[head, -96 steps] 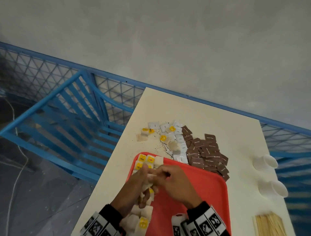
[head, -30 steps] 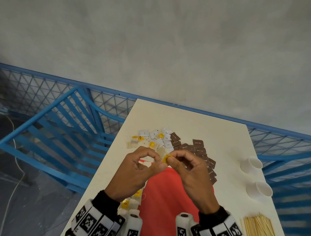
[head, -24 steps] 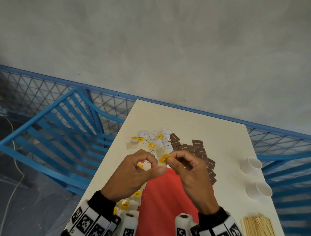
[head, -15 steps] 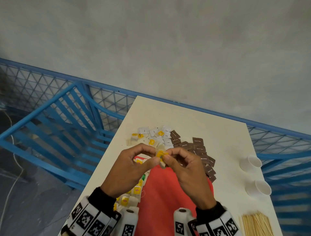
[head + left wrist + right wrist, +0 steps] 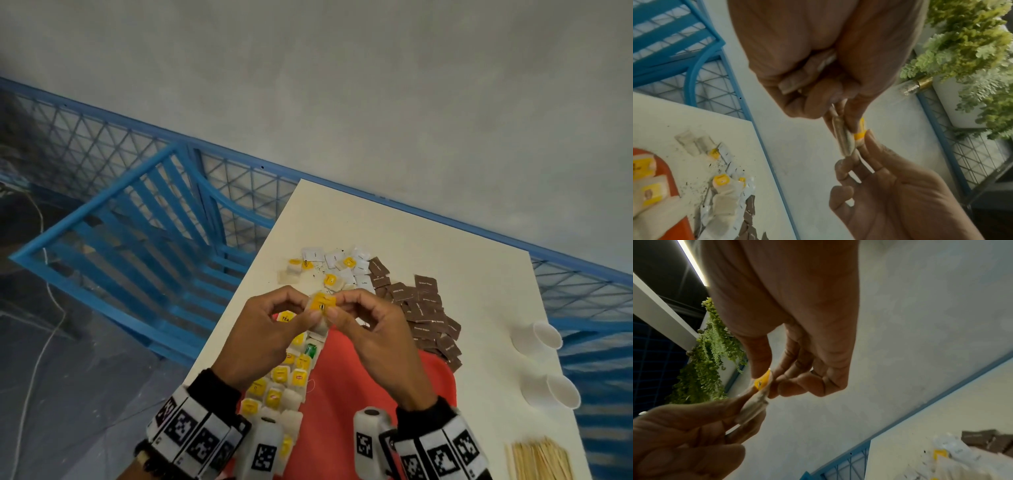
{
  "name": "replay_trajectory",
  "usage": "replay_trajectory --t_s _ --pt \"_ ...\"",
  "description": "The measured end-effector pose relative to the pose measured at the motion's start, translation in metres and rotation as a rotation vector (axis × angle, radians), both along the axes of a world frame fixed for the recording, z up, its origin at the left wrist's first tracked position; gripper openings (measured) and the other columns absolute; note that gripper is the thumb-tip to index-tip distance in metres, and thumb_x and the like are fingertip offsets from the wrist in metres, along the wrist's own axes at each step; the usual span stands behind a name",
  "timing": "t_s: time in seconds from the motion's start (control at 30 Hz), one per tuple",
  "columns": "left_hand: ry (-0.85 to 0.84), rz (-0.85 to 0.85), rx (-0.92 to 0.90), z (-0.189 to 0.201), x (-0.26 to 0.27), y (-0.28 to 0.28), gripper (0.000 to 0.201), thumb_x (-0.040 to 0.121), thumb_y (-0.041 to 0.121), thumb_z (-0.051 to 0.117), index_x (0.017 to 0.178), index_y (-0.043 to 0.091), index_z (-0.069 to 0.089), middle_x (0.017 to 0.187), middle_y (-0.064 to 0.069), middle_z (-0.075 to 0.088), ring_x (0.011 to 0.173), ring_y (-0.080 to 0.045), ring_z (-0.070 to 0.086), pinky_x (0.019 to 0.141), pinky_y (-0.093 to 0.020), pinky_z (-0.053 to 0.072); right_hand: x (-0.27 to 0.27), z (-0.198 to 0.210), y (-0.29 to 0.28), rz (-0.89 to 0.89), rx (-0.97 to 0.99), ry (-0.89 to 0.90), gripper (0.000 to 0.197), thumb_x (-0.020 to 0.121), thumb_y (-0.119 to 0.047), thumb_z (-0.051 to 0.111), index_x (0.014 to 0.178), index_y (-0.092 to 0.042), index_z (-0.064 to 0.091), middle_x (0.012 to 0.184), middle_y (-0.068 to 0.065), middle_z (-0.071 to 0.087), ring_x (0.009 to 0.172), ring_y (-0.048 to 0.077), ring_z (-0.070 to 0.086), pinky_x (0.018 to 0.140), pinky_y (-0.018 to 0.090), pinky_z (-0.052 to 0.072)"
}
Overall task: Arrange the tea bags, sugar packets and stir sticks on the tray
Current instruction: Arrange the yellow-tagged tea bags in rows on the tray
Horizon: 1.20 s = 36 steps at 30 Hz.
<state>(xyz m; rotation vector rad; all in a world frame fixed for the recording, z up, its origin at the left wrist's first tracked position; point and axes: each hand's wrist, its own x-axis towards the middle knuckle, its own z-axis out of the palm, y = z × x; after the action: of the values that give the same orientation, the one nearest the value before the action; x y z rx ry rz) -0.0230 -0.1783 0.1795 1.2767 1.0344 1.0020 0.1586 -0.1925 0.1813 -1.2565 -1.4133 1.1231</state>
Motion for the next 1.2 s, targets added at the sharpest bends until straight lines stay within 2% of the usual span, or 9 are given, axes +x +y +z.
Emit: replay_trajectory --t_s 0.1,0.23,0.47,0.57,0.67,0.8,0.97,1.1,1.2 --pt "-0.044 0.041 -0.115 -0.011 -0.006 0.006 0.018 0.083 0.028 0.073 0.087 0.011 0.068 0.086 -0.017 0.072 0.037 -0.016 0.03 0.041 -0.029 0.023 -0.009 -0.009 0.002 0.003 -0.021 -0.013 0.001 0.087 -0.015 0.074 0.087 -0.016 0.074 0.072 -0.008 0.068 0.069 0.005 0.058 0.068 0.019 0.048" --pt "0.026 0.078 -0.143 -0.025 -0.018 0.008 0.011 0.087 0.024 0.072 0.085 0.014 0.069 0.084 -0.009 0.073 0.036 -0.014 0.033 0.039 -0.023 0.03 -0.008 -0.03 0.017 -0.098 -0.119 0.047 0.008 0.086 -0.009 0.073 0.089 -0.001 0.071 0.068 -0.003 0.065 0.059 0.004 0.056 0.057 0.014 0.045" --pt "0.072 0.238 -0.388 -0.063 -0.048 -0.009 0.028 0.097 0.028 0.058 0.091 0.002 0.067 0.08 -0.013 0.071 0.036 -0.003 0.041 0.037 -0.018 0.035 0.002 -0.163 0.022 -0.212 -0.541 -0.271 0.023 0.087 -0.008 0.071 0.066 -0.017 0.073 0.061 -0.01 0.066 0.059 0.006 0.056 0.056 0.017 0.044" --pt "0.048 0.276 -0.567 -0.082 -0.059 -0.015 0.038 0.097 0.042 0.054 0.093 0.007 0.069 0.077 -0.006 0.07 0.04 -0.009 0.038 0.043 -0.02 0.03 -0.006 -0.188 0.026 -0.292 -0.611 -0.236 0.016 0.084 -0.013 0.074 0.068 -0.01 0.074 0.063 -0.005 0.069 0.06 0.008 0.058 0.057 0.022 0.047" --pt "-0.138 0.324 -0.742 -0.093 -0.066 -0.013 0.045 0.095 0.049 0.054 0.1 0.007 0.067 0.075 -0.006 0.066 0.041 -0.01 0.04 0.046 -0.021 0.025 -0.013 -0.198 0.039 -0.344 -0.633 -0.281 0.02 0.079 -0.016 0.077 0.067 -0.002 0.069 0.063 -0.001 0.067 0.061 0.012 0.057 0.061 0.031 0.048" --pt "-0.445 0.371 -0.852 -0.092 -0.066 -0.004 0.045 0.092 0.05 0.056 0.1 0.007 0.066 0.07 -0.005 0.064 0.041 -0.011 0.044 0.037 -0.021 0.034 -0.019 -0.203 0.043 -0.411 -0.641 -0.427 0.027 0.078 -0.019 0.079 0.064 -0.014 0.057 0.066 -0.002 0.062 0.061 0.011 0.054 0.052 0.023 0.038" --pt "-0.638 0.356 -0.89 -0.088 -0.06 0.002 0.048 0.09 0.049 0.055 0.101 0.003 0.064 0.072 -0.009 0.063 0.045 -0.014 0.051 0.038 -0.023 0.043 -0.017 -0.197 0.046 -0.366 -0.631 -0.502 0.038 0.074 -0.029 0.082 0.065 -0.017 0.046 0.068 -0.001 0.056 0.069 0.019 0.054 0.06 0.031 0.04" --pt "-0.649 0.341 -0.882 -0.086 -0.05 0.005 0.052 0.094 0.052 0.053 0.105 0.002 0.064 0.075 -0.011 0.063 0.05 -0.017 0.052 0.042 -0.027 0.047 -0.019 -0.142 0.034 -0.275 -0.378 -0.466 0.038 0.079 -0.026 0.079 0.066 -0.013 0.046 0.06 -0.006 0.048 0.056 0.008 0.042 0.053 0.023 0.035" --pt "-0.622 0.297 -0.88 -0.084 -0.037 0.006 0.056 0.093 0.055 0.053 0.104 0.002 0.065 0.076 -0.011 0.062 0.052 -0.018 0.052 0.044 -0.028 0.048 -0.028 -0.078 0.009 -0.05 -0.107 -0.387 0.023 0.083 -0.025 0.078 0.073 -0.016 0.058 0.059 -0.01 0.049 0.055 0.004 0.043 0.053 0.017 0.035"
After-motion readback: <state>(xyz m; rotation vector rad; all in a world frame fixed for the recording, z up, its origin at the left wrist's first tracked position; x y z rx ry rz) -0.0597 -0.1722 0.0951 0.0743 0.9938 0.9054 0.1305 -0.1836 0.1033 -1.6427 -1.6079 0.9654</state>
